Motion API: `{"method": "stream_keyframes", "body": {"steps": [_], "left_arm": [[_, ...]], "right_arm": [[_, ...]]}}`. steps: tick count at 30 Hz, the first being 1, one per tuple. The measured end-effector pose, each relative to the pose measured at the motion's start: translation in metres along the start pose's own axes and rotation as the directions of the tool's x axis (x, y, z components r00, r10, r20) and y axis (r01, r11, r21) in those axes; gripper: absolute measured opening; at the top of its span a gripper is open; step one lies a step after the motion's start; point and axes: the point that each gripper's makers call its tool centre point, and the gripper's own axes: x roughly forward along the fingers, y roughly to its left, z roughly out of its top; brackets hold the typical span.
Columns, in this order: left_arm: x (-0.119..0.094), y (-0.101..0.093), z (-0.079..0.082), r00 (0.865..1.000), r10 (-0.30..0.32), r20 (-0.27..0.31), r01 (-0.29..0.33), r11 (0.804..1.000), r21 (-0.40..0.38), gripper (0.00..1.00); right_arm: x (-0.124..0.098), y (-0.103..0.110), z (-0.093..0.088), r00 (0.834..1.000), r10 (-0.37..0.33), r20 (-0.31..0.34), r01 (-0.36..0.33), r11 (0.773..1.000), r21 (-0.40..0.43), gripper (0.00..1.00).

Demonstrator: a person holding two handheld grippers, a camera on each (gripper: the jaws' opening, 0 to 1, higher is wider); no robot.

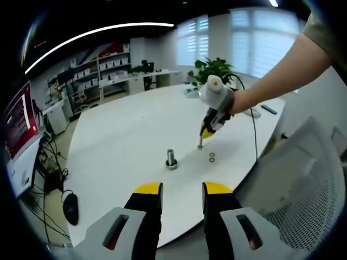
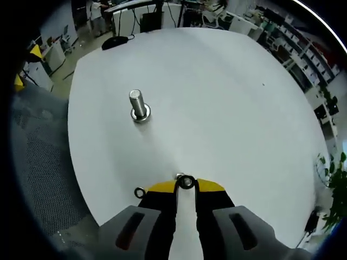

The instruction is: Place the washer onto the threaded stud by aligning its center hole with the stud, sliding it down to the base, and recovering from edge contact or off-axis alignment until the washer reaches the visible bottom stop.

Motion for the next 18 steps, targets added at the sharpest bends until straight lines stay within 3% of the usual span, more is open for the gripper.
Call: {"method": "stream_keyframes", "body": {"steps": [18], "left_arm": [[0.001,0.001,-0.003,1.0,0.002,-0.012,-0.002,1.0,-0.004,0.27]], "right_arm": [[0.033,0.003,-0.014,0.997,0.045,-0.068,-0.043,0.998,0.034,0.15]]}}
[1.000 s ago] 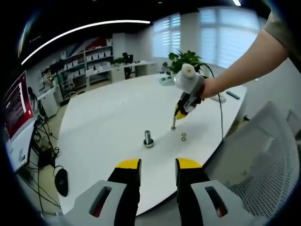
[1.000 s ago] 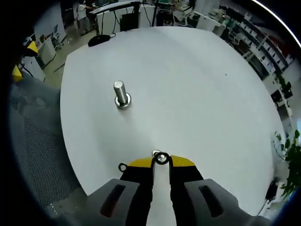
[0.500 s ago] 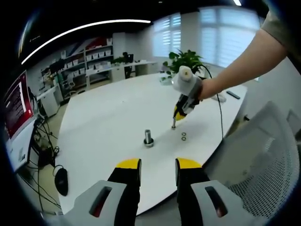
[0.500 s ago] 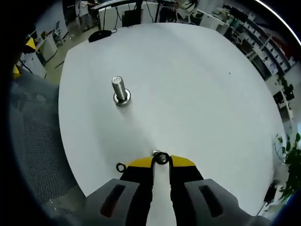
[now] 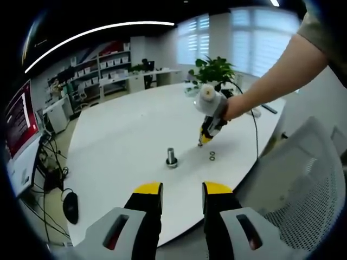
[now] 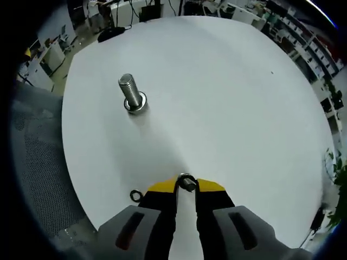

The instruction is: Place the washer onto the threaded stud by aligning its center hole with the stud, sliding it down to the base, and recovering from edge contact or off-axis alignment until the washer reaches the visible bottom stop.

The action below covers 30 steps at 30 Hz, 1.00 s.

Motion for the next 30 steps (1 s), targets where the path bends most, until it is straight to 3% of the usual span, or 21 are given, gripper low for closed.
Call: {"method": "stream_keyframes", "body": {"steps": [16,30], "left_arm": [[0.001,0.0,-0.002,1.0,0.0,-0.011,0.0,1.0,0.0,0.27],[0.001,0.0,-0.002,1.0,0.001,-0.011,-0.001,1.0,-0.002,0.27]], "right_arm": [[0.011,0.0,-0.005,1.0,0.02,0.0,-0.02,0.999,0.033,0.16],[0.002,0.0,-0.014,1.0,0.012,0.005,-0.012,0.998,0.062,0.2]]}}
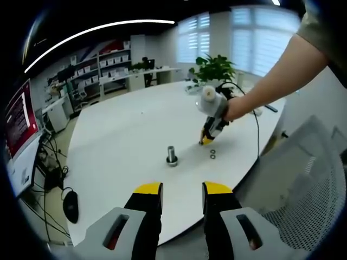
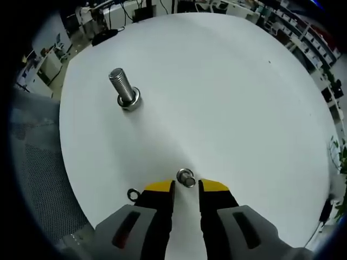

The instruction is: Place the washer onto the threaded stud by aligning its center hole with the stud, sliding it down to the base, and recovering from edge contact or off-axis alignment until the washer reaches the visible bottom stop.

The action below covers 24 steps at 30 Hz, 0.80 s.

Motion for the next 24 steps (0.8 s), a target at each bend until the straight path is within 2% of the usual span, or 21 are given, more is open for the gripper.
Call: {"method": "stream_keyframes", "body": {"steps": [6,11,15,24], "left_arm": [[0.0,0.0,0.0,1.0,-0.002,0.002,0.002,1.0,0.002,0.27],[0.0,-0.001,0.0,1.0,-0.005,0.0,0.005,1.0,0.006,0.27],[0.0,-0.001,0.0,1.0,-0.002,-0.001,0.002,1.0,0.008,0.27],[0.0,-0.001,-0.001,1.0,-0.002,-0.002,0.002,1.0,0.01,0.27]], "right_arm": [[-0.007,0.012,-0.011,1.0,0.013,-0.003,-0.013,0.999,0.036,0.21],[-0.007,0.021,-0.011,0.999,0.039,0.022,-0.042,0.991,0.125,0.21],[-0.002,0.031,-0.016,0.999,0.048,-0.007,-0.047,0.995,0.089,0.21],[0.001,0.037,-0.018,0.998,0.051,-0.028,-0.05,0.997,0.054,0.21]]}}
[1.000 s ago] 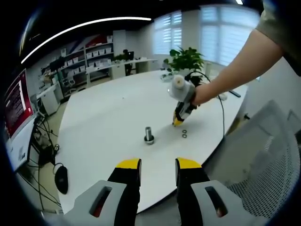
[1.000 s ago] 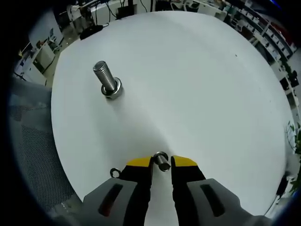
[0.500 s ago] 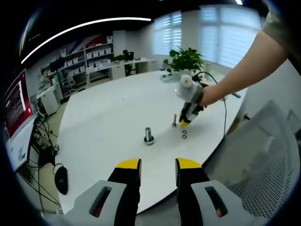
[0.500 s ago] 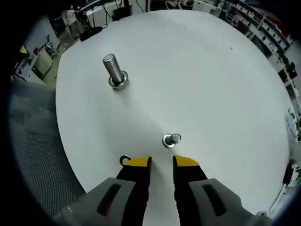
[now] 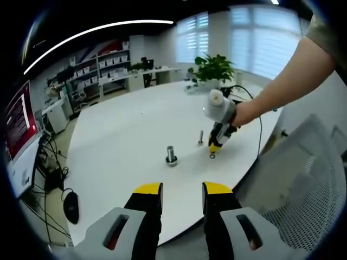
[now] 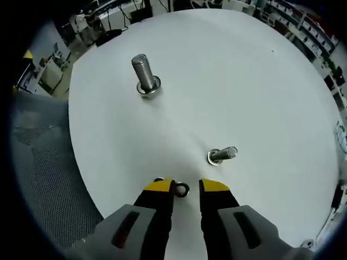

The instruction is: Place the washer onto the threaded stud by aligning its center hole with the stud, sliding it down to the base, and recovering from edge contact or off-axis alignment until the washer reaches the visible bottom stop.

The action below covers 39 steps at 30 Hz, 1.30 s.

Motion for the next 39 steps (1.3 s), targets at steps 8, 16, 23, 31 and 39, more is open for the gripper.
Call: {"method": "stream_keyframes", "body": {"steps": [8,16,23,31,39], "left_arm": [[0.0,0.0,0.001,1.0,-0.002,0.002,0.002,1.0,0.001,0.27],[0.001,0.0,0.0,1.0,-0.005,0.0,0.005,1.0,0.001,0.27],[0.001,-0.001,0.0,1.0,-0.007,-0.002,0.007,1.0,0.001,0.27],[0.001,-0.001,0.0,1.0,-0.005,-0.003,0.005,1.0,0.0,0.27],[0.001,-0.001,-0.001,1.0,-0.007,-0.006,0.007,1.0,0.0,0.27]], "right_arm": [[-0.002,-0.004,-0.011,1.0,-0.006,-0.022,0.005,1.0,-0.017,0.2],[-0.002,-0.005,-0.014,1.0,0.007,-0.017,-0.007,1.0,-0.001,0.19],[0.0,-0.001,-0.01,0.999,0.027,-0.018,-0.028,0.998,-0.052,0.15],[0.0,0.0,-0.009,0.995,0.067,-0.08,-0.07,0.997,-0.038,0.15],[0.003,0.002,-0.007,0.986,0.036,-0.162,-0.051,0.995,-0.086,0.15]]}}
